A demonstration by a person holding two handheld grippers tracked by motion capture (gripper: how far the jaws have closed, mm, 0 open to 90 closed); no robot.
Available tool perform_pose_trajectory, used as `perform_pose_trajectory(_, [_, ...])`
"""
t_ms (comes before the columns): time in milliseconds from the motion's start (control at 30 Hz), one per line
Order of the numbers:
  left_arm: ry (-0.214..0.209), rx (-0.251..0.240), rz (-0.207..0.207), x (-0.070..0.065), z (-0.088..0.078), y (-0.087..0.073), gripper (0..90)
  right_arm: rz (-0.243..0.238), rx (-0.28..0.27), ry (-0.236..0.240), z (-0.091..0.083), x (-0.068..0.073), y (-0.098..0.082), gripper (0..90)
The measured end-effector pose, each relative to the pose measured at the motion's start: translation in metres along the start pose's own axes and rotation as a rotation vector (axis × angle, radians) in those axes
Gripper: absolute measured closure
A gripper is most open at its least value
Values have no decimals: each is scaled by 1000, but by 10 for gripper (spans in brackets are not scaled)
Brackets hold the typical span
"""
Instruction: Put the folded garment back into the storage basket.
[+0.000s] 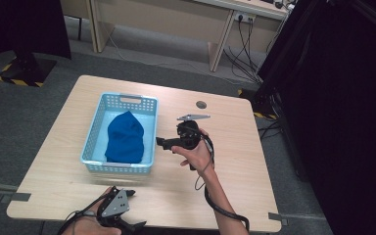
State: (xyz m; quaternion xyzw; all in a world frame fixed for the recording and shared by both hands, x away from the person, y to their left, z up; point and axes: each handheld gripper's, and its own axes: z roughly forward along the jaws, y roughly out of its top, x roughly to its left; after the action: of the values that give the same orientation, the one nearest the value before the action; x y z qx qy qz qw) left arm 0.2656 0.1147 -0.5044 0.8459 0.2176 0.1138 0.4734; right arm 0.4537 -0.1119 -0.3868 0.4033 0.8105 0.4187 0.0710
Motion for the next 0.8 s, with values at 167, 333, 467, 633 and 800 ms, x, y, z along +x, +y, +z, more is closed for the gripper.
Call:
perform_pose_trajectory(167, [1,0,2,0,0,0,0,2,0,-3,-3,-3,-4,44])
perform_pose_trajectory(333, [-1,0,-2,0,0,0,0,14,-2,-5,-4,-7,-9,45])
perform_pose_trajectory(467, [0,-1,-2,0,0,0,0,19,-1,-4,-5,-9,-13,45])
perform_pose_trajectory(633, [1,-2,-1,0,0,0,0,19,0,-6,-8,-12,-18,45])
perform_pose_trajectory(800, [4,-6,11,1,0,0,0,26,-2,-10,-10,-14,-23,45])
